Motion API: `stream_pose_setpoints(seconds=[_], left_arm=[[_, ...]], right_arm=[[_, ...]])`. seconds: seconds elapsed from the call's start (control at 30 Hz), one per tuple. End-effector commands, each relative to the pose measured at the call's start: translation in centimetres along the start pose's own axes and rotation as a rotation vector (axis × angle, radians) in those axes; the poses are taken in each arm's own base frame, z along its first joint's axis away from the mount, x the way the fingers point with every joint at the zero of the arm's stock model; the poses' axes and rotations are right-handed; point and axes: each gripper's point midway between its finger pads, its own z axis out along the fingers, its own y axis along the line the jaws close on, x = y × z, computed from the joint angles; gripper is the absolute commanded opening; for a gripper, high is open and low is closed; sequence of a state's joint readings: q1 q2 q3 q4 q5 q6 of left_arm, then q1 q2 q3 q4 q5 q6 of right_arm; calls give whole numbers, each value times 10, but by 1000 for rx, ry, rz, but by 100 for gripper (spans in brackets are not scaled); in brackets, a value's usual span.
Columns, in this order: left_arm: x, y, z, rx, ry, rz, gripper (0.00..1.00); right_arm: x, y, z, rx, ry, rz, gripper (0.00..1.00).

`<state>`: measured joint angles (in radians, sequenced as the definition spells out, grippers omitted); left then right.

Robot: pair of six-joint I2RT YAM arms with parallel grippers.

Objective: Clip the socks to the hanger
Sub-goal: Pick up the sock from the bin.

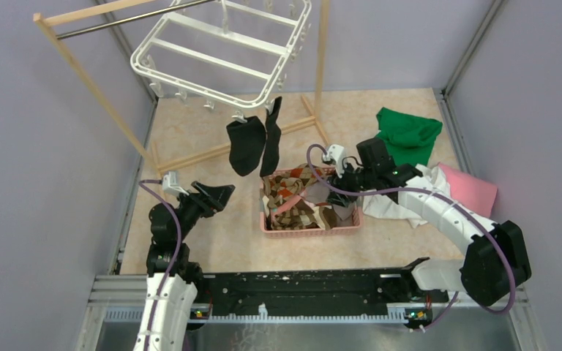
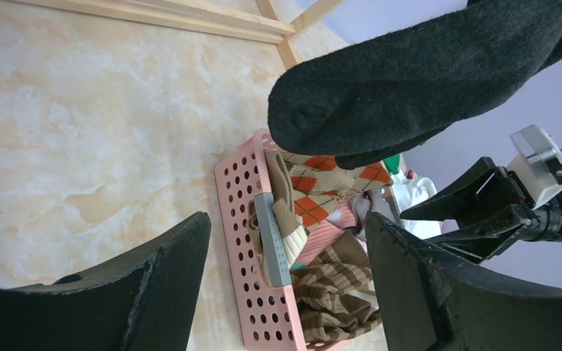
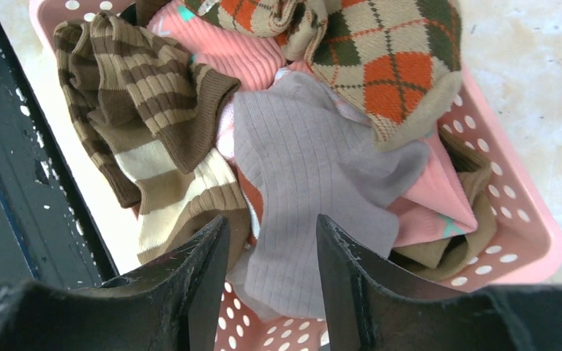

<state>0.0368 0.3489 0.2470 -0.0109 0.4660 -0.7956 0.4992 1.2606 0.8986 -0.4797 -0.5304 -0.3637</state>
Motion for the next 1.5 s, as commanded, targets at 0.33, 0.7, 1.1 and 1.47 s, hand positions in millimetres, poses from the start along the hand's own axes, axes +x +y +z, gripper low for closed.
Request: stream_pose_setpoints(seconds=[0.33,0.7,1.1,1.47], left_arm=[[-20,-39,-6,139,-48,72,82],[-30,-69,-16,253,-67,176,83],[-31,-128,-49,562,-136,418,85],[-22,-167,-74,820,-114,483,87]], right_arm=[[0,-13,14,99,37,-42,30],[8,-12,22,98,71,-31,45],[-34,21,-24,-79,-42,-35,0],[-86,72,-83,-301,-330,-177,0]])
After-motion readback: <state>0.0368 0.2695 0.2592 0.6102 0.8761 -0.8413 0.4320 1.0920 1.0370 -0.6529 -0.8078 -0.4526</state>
